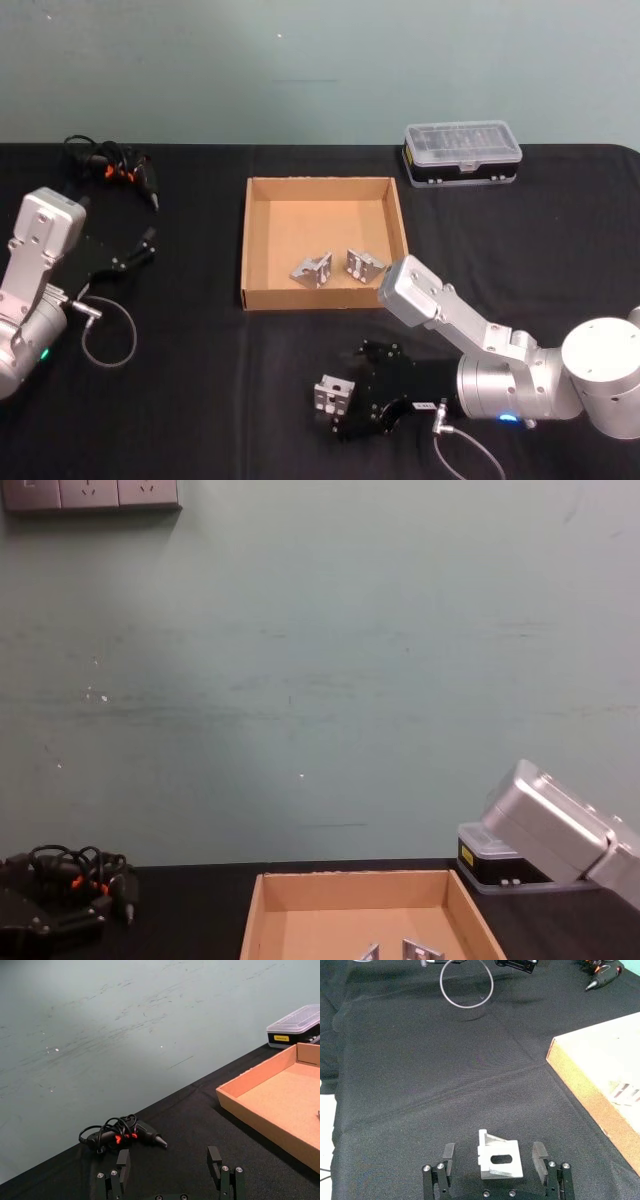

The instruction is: Use one hand to pick up the angle iron from the table and place it into the box.

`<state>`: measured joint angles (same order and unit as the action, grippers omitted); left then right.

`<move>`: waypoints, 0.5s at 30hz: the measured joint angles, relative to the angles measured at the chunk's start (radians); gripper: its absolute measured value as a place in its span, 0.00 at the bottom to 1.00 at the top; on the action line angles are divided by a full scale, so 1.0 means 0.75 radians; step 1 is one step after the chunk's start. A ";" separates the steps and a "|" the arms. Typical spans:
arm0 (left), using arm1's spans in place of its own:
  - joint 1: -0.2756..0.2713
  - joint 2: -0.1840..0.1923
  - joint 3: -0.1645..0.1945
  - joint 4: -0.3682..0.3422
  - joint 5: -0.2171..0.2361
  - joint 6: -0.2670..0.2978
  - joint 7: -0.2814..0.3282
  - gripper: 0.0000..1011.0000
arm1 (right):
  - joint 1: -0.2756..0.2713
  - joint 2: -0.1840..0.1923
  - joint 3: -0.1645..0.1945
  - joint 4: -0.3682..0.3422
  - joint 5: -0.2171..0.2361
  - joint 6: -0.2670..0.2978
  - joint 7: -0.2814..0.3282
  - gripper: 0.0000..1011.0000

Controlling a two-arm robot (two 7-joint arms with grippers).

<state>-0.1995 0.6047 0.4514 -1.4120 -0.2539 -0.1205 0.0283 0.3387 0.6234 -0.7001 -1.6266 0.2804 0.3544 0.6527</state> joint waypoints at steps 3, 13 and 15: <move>0.000 0.000 0.000 0.000 0.000 0.000 0.000 1.00 | 0.000 -0.003 0.000 0.001 -0.004 0.002 0.001 0.91; 0.000 0.000 0.000 0.000 0.000 0.000 0.000 1.00 | -0.003 -0.010 -0.001 0.008 -0.010 0.008 0.000 0.66; 0.000 0.000 0.000 0.000 0.000 0.000 0.000 1.00 | -0.004 -0.011 0.000 0.008 -0.011 0.009 -0.001 0.59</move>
<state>-0.1995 0.6047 0.4514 -1.4120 -0.2540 -0.1205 0.0283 0.3355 0.6154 -0.7000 -1.6207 0.2720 0.3610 0.6522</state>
